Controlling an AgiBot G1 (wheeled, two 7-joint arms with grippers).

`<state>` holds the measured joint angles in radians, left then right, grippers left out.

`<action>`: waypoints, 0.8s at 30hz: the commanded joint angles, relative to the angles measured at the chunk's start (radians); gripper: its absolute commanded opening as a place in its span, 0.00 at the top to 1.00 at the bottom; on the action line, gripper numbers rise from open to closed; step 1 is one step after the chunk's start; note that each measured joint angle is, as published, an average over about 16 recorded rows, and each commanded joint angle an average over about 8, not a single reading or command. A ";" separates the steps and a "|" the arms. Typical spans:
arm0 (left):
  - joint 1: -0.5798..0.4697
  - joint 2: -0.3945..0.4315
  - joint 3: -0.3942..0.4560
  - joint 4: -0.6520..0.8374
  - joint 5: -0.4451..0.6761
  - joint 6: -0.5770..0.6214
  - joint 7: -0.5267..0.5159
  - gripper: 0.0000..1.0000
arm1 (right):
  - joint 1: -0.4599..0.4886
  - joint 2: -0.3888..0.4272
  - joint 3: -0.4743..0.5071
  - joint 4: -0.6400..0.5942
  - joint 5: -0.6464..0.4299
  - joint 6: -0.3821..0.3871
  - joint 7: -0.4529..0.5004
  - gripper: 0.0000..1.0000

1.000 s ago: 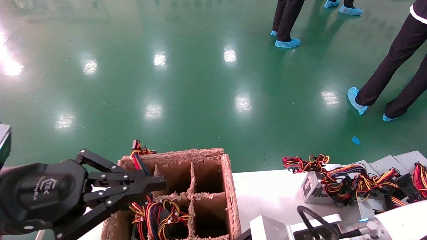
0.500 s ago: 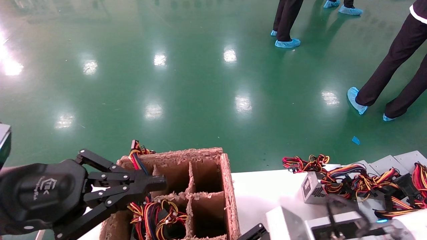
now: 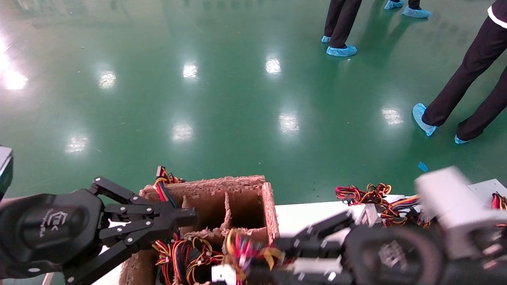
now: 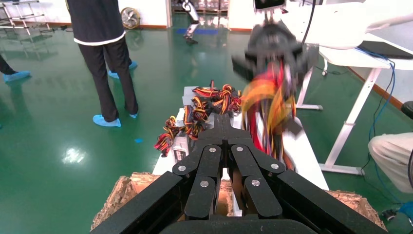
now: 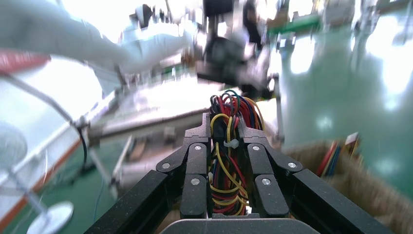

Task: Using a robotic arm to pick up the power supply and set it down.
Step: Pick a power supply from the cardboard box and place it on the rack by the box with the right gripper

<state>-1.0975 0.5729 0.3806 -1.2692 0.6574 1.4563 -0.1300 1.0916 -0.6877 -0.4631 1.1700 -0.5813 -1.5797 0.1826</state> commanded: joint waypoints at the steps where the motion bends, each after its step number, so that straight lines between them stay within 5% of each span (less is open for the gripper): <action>1: 0.000 0.000 0.000 0.000 0.000 0.000 0.000 1.00 | -0.004 0.003 0.010 -0.018 0.055 -0.008 -0.011 1.00; 11: 0.000 0.000 0.000 0.000 0.000 0.000 0.000 1.00 | -0.011 0.059 0.056 -0.078 0.303 -0.009 -0.063 1.00; 24: 0.000 0.000 0.000 0.000 0.000 0.000 0.000 1.00 | -0.191 0.198 0.084 -0.261 0.389 0.009 -0.131 1.00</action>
<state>-1.0975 0.5728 0.3808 -1.2692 0.6572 1.4562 -0.1299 0.9064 -0.4962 -0.3833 0.9132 -0.1995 -1.5688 0.0519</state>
